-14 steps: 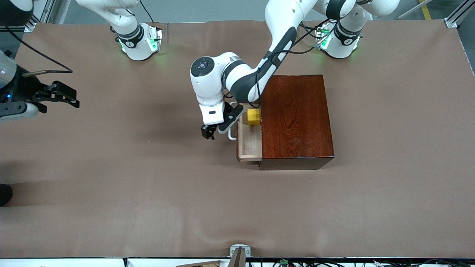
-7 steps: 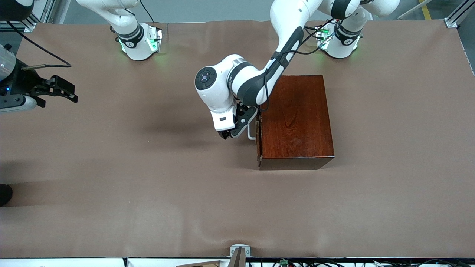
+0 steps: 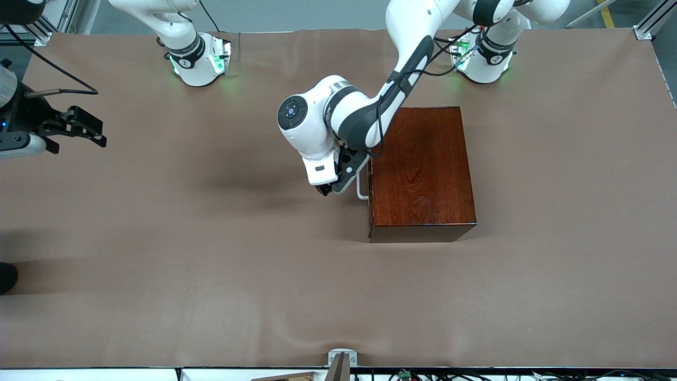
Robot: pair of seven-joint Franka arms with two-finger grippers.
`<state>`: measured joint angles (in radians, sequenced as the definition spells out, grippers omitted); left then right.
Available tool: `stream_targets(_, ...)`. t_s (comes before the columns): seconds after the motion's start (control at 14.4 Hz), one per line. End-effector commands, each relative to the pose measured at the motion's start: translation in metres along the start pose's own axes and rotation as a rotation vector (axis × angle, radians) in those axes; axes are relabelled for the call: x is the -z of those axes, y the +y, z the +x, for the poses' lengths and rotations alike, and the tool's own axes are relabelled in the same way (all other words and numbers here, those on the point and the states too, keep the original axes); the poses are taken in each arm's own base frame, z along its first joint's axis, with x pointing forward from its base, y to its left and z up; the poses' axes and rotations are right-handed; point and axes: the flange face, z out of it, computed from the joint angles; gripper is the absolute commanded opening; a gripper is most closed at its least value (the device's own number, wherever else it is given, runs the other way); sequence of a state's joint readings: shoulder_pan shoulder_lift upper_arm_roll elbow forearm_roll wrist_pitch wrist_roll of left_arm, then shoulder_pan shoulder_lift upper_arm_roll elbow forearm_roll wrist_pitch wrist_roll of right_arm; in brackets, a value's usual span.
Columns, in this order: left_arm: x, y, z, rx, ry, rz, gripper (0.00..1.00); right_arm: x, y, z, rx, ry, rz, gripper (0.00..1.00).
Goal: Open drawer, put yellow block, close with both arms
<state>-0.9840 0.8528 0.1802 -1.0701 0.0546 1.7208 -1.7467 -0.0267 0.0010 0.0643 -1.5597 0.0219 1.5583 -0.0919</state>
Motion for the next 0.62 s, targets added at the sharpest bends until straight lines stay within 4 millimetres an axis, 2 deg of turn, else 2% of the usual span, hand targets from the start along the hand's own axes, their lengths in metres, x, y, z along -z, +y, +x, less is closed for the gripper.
stream_targets(0.0,0.017,-0.012,0.011,-0.021,0.024,0.033,1.00,0.010,0.000,-0.005,0.009,0.017,-0.019,1.00)
stream_targets(0.14,0.015,-0.011,0.011,-0.020,0.034,0.033,1.00,0.010,-0.001,-0.005,0.010,0.017,-0.019,1.00)
stream_targets(0.28,0.024,-0.011,0.014,-0.023,0.030,0.017,1.00,0.010,0.000,-0.005,0.009,0.016,-0.019,1.00)
stream_targets(0.42,0.088,-0.023,0.049,-0.018,0.024,-0.070,1.00,0.009,-0.001,-0.005,0.012,0.016,-0.020,1.00)
stream_targets(0.55,0.152,-0.046,0.080,-0.107,0.005,-0.150,1.00,0.009,-0.002,-0.005,0.013,0.014,-0.019,1.00)
